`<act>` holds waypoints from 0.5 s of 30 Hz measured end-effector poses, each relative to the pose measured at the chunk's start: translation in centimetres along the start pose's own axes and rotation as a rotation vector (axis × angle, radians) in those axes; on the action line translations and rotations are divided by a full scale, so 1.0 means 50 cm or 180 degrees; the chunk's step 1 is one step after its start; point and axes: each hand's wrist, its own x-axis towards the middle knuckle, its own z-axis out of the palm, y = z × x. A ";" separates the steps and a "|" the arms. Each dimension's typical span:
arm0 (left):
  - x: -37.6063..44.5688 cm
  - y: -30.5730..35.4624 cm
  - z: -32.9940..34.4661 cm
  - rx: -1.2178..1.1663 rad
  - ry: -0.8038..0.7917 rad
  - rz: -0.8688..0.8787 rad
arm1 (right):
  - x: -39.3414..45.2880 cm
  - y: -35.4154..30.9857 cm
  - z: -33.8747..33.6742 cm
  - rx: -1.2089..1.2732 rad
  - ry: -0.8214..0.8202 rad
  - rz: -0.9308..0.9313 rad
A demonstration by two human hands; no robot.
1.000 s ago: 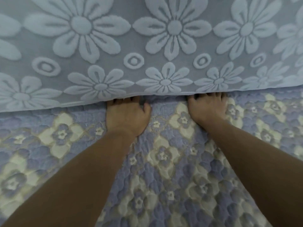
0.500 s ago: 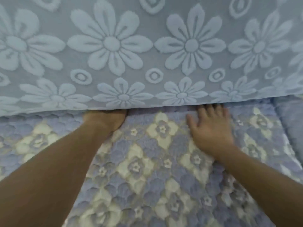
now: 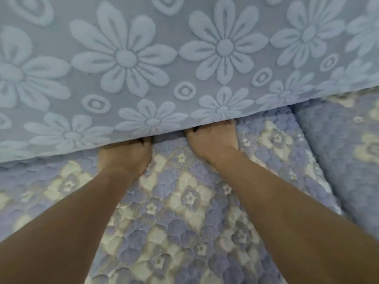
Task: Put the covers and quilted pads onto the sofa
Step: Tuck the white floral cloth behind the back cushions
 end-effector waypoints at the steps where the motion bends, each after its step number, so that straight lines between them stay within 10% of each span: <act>1: -0.012 0.014 -0.006 0.0001 0.0002 0.0021 | -0.003 0.004 -0.002 -0.0050 -0.0117 -0.0035; 7: -0.084 0.180 -0.048 -0.0588 0.0464 -0.0092 | -0.027 0.098 0.007 0.0114 -0.0602 -0.1003; 15: -0.074 0.197 -0.020 -0.0299 0.0949 0.0442 | 0.050 0.075 0.010 0.1399 -0.1116 -0.0682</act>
